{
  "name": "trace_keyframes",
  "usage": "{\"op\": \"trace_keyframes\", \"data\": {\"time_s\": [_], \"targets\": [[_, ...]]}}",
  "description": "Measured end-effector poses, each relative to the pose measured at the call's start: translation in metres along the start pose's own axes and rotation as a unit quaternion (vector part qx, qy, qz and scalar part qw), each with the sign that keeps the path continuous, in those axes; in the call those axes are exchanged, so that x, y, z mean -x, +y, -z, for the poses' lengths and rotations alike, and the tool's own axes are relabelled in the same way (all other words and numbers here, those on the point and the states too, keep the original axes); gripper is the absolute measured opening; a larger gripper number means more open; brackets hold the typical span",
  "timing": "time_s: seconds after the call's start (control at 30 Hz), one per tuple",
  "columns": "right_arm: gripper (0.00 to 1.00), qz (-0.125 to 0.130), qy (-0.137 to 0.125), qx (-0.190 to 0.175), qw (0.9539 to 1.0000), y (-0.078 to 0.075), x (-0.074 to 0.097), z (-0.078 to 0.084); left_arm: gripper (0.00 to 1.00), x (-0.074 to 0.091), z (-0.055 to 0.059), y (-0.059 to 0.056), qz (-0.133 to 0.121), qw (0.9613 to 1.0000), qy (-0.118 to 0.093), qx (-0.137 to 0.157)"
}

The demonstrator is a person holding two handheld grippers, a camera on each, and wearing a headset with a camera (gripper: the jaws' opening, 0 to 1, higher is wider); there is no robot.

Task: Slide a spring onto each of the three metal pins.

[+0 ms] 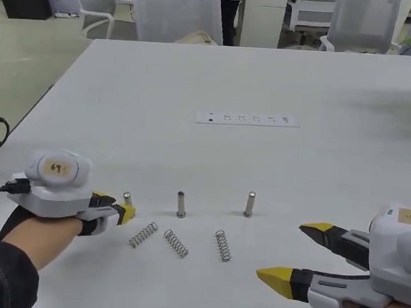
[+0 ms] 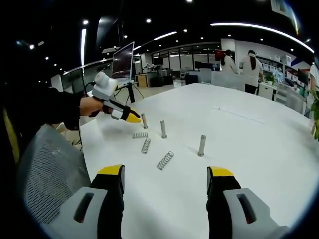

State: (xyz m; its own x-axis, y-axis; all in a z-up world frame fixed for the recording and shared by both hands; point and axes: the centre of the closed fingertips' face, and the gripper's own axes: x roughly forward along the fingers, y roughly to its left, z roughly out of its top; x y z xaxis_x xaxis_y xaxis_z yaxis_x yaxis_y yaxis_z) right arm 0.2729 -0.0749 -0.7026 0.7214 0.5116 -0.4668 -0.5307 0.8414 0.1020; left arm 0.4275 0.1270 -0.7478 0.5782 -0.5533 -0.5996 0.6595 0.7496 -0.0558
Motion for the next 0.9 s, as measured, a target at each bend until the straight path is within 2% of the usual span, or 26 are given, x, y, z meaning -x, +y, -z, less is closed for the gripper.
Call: {"op": "trace_keyframes", "data": {"time_s": [0.17, 0.43, 0.9], "targets": [[0.66, -0.001, 0.001, 0.001, 1.0, 0.001, 0.0, 0.0, 0.19, 0.003, 0.007, -0.003, 0.004, 1.0, 0.002, 0.004], [0.66, 0.0, 0.001, 0.0, 1.0, 0.0, 0.001, 0.0, 0.19, 0.008, 0.02, -0.014, 0.011, 0.9999, 0.006, 0.007], [0.66, 0.001, 0.002, 0.0, 1.0, -0.001, 0.002, -0.001, 0.18, 0.004, 0.033, -0.024, 0.026, 0.9995, 0.012, -0.01]]}}
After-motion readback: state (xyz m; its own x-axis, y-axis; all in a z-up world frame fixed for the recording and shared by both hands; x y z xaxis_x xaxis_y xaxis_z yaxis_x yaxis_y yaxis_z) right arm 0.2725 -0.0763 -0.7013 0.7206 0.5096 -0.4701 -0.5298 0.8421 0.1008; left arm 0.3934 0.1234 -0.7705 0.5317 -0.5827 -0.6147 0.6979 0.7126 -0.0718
